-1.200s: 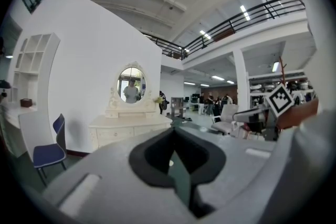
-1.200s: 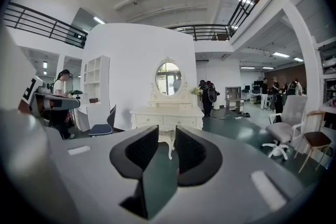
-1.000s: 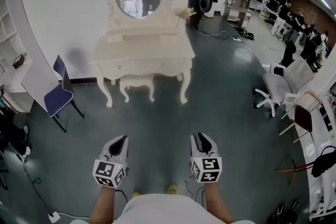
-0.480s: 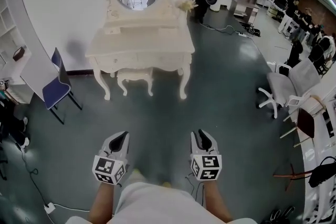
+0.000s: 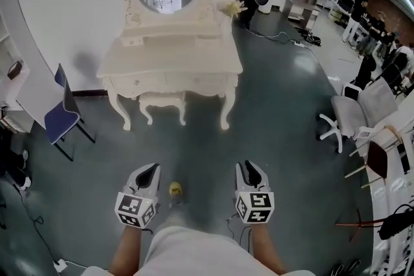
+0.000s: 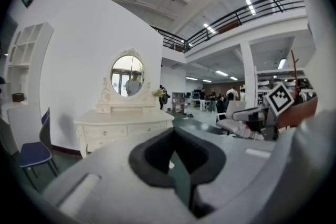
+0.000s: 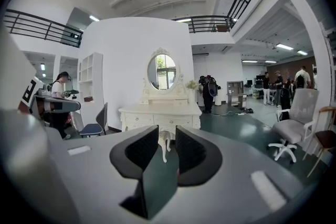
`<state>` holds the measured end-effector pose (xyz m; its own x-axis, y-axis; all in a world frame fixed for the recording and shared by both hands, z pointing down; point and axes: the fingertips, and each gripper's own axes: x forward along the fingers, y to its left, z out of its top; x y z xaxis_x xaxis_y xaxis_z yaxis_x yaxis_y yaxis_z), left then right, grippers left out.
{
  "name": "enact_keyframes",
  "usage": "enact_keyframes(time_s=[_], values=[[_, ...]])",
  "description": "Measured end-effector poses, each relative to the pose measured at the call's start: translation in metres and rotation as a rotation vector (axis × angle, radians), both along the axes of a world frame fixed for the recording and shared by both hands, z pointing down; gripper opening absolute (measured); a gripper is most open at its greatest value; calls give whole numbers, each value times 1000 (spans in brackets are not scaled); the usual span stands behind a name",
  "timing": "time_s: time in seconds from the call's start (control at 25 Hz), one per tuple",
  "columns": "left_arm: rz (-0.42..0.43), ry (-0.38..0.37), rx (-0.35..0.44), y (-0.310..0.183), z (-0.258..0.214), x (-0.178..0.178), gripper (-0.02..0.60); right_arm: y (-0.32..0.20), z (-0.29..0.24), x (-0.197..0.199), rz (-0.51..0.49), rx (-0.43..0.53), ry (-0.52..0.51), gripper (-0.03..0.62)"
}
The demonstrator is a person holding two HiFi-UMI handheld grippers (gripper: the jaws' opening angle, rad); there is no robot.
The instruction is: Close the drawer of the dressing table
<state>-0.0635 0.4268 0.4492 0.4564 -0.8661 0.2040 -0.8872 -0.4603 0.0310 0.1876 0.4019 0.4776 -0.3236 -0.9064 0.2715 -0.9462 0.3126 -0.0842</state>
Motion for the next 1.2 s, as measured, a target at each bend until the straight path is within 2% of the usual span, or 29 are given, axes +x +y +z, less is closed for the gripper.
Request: enact_keyframes(time_s=[0.24, 0.68, 0.88, 1.04, 1.2], values=[[17, 22, -42, -104, 9, -25, -2, -104, -4, -21, 34, -9, 7, 84], [105, 25, -83, -320, 4, -80, -2, -308, -9, -92, 89, -42, -8, 84], [105, 34, -51, -378, -5, -106, -2, -357, -19, -109, 114, -28, -3, 84], [115, 47, -53, -402, -4, -114, -2, -384, -21, -119, 119, -29, 3, 84], [120, 52, -63, -423, 2, -116, -2, -410, -14, -128, 113, -45, -33, 86]])
